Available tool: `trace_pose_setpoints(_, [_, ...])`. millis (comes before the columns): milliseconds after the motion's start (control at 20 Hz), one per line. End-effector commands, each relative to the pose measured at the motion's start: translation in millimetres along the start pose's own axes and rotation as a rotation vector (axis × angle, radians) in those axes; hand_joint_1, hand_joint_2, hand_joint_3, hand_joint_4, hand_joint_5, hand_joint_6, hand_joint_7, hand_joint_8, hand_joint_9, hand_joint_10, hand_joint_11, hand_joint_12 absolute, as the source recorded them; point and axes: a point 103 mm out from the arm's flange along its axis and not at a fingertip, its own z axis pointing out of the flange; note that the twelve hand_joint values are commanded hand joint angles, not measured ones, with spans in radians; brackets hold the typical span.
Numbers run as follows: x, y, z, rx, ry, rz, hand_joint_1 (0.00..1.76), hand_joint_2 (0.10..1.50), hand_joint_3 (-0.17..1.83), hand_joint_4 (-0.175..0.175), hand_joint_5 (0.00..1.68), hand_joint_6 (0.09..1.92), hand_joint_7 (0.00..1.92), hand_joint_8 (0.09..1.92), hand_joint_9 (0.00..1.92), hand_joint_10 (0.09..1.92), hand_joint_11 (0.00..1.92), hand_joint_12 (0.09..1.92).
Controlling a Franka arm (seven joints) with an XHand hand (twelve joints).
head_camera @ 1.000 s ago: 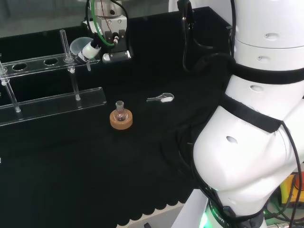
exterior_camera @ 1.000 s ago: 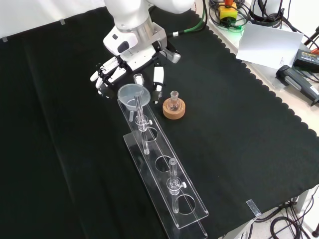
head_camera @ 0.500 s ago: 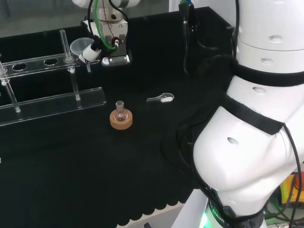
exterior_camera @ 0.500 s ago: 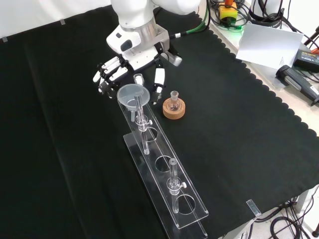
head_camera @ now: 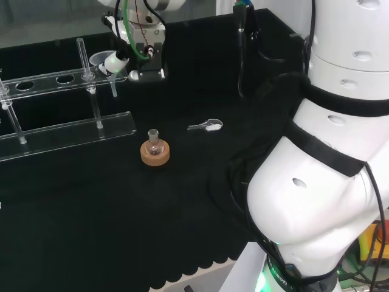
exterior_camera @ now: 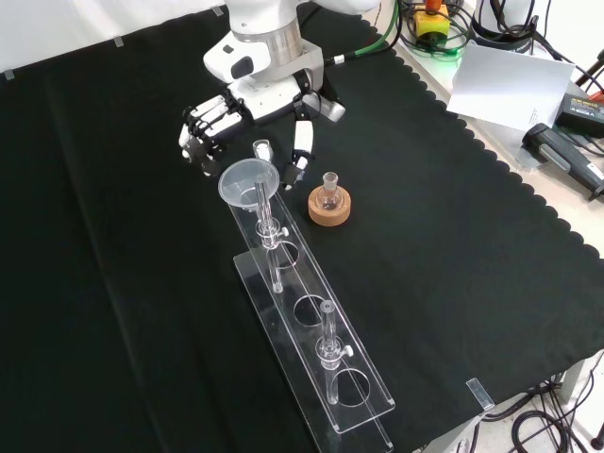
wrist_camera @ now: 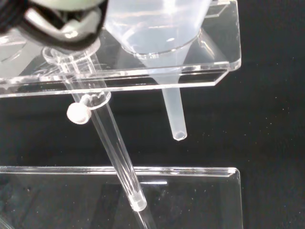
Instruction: Pick up the funnel from the transparent funnel stand.
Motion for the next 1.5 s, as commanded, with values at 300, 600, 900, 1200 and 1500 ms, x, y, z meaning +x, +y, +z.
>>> trace_pose_setpoints(300, [1.9, 3.4, 7.2, 0.056, -0.011, 0.003, 0.90, 0.51, 0.48, -0.030, 0.00, 0.09, 0.65, 0.22, 0.19, 0.68, 0.00, 0.74])
trace_pose_setpoints(600, [3.6, 5.6, 10.6, 0.088, -0.028, 0.007, 0.87, 0.47, 0.56, -0.019, 0.00, 0.09, 0.54, 0.21, 0.13, 0.70, 0.00, 0.55])
trace_pose_setpoints(900, [6.1, 6.0, 12.1, 0.077, -0.029, 0.010, 0.85, 0.47, 0.58, -0.005, 0.17, 0.09, 0.55, 0.24, 0.17, 0.72, 0.00, 0.44])
trace_pose_setpoints(1200, [7.1, 6.6, 12.3, 0.060, -0.033, 0.017, 0.84, 0.47, 0.57, 0.026, 0.43, 0.09, 0.65, 0.30, 0.32, 0.66, 0.00, 0.60])
trace_pose_setpoints(1500, [7.9, 8.0, 13.0, 0.063, -0.038, 0.023, 0.83, 0.48, 0.56, 0.031, 0.53, 0.09, 0.72, 0.33, 0.38, 0.63, 0.00, 0.68])
